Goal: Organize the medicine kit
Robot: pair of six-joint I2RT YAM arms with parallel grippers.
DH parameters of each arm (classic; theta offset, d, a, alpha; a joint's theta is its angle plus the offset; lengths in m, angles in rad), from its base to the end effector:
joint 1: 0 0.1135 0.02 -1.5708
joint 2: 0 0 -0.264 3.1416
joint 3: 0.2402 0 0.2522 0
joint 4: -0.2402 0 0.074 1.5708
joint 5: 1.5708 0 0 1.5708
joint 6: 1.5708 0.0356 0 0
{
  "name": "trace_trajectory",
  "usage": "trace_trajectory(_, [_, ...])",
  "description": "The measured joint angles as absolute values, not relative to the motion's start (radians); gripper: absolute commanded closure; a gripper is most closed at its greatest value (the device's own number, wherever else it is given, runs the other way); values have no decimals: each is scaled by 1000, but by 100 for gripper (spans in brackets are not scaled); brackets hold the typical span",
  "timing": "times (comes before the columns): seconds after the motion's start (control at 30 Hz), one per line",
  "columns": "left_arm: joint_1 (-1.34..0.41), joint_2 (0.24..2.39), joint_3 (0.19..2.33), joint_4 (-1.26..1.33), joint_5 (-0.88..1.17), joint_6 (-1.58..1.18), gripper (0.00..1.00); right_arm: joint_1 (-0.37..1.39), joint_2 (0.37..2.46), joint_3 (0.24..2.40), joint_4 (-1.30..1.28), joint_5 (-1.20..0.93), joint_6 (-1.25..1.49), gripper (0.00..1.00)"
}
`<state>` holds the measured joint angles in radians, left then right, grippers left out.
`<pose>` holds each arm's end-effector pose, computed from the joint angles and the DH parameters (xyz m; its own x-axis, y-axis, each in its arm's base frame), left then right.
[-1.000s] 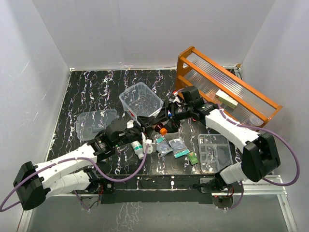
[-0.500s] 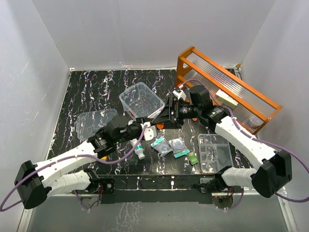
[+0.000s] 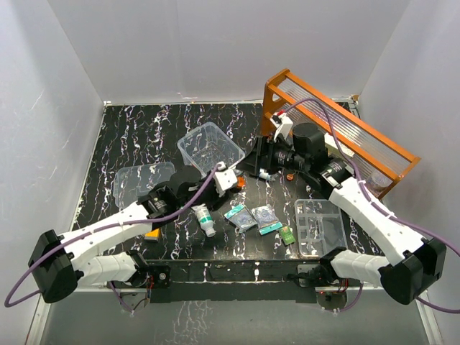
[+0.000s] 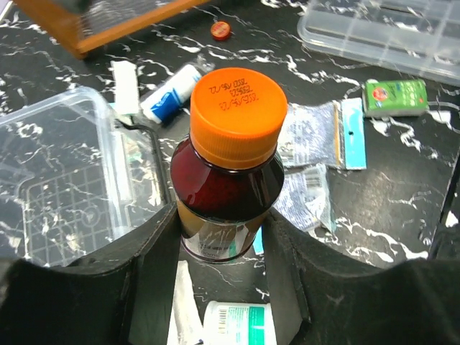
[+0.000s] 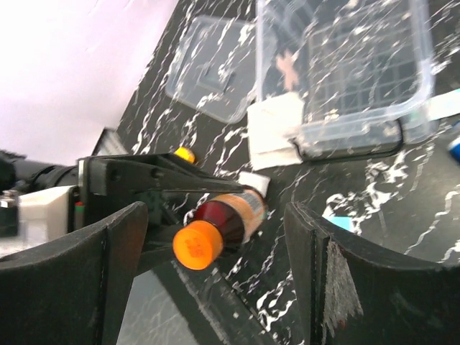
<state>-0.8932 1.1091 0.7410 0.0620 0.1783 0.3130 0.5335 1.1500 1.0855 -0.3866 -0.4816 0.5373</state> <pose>0.1559 -0.2038 0.2848 0.0890 0.3728 -0.9236 0.8885 0.3894 0.2428 0.2116 0.1441 0.3525 -0.7369 0.0916 -0.6698 -0.5034 0.5869 0.6341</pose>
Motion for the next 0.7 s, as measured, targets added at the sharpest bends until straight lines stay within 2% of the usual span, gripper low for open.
trace_trajectory(0.27, [-786, 1141, 902, -47, 100, 177, 78, 532, 1041, 1103, -359, -248, 534, 25])
trace_trajectory(0.47, [-650, 1272, 1109, -183, 77, 112, 80, 530, 877, 1087, -297, -122, 557, 26])
trace_trajectory(0.7, [-554, 1470, 1253, -308, 61, 121, 81, 530, 831, 1053, -305, -80, 596, 26])
